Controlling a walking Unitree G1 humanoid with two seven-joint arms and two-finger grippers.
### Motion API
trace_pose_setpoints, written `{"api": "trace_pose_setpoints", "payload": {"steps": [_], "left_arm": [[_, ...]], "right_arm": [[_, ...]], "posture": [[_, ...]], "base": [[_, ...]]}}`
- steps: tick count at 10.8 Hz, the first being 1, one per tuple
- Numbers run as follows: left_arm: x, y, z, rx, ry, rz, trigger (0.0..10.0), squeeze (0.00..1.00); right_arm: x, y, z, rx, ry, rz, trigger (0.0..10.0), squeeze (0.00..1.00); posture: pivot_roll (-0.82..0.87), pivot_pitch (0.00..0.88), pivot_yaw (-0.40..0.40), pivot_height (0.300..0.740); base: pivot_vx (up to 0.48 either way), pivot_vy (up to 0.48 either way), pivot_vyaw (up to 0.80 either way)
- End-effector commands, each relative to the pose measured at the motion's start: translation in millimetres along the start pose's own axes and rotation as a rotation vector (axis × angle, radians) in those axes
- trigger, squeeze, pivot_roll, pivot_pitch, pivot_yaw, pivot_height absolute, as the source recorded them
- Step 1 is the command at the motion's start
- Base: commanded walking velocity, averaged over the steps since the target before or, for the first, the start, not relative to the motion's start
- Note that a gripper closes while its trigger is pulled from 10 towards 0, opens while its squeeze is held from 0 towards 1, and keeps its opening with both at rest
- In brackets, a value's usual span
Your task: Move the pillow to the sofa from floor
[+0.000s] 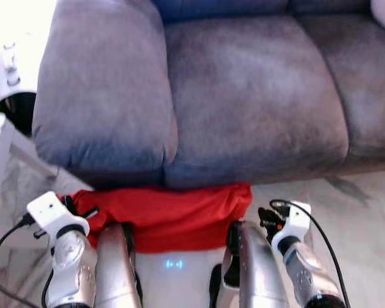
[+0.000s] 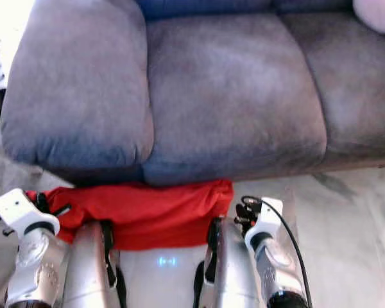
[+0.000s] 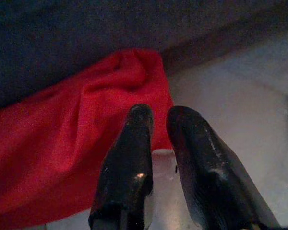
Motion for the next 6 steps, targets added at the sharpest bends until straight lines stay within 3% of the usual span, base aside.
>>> {"api": "trace_pose_setpoints", "payload": {"steps": [1, 6], "left_arm": [[2.0, 8, -0.4, -0.038, 0.001, 0.020, 10.0, 0.00], [-0.1, -8, -1.3, 0.011, -0.010, 0.041, 10.0, 0.00]], "right_arm": [[-8.5, -10, -4.8, 0.031, -0.029, -0.006, 10.0, 0.00], [-5.4, -8, -1.7, 0.010, -0.014, -0.027, 10.0, 0.00]], "posture": [[0.12, 0.286, -0.063, 0.524], [0.11, 0.260, -0.061, 0.524]], "base": [[0.000, 0.000, 0.00], [0.000, 0.000, 0.00]]}}
Point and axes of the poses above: a point about 5 cm out from each wrist's last joint towards the gripper, its own z axis pointing out of the wrist towards the gripper, its own y axis along the axis of the wrist's last joint, x = y × z, the point moved 1 cm from there along z, pointing out of the wrist towards the gripper, and after that the axes turned 15 degrees about z, right-handed, at the moved point
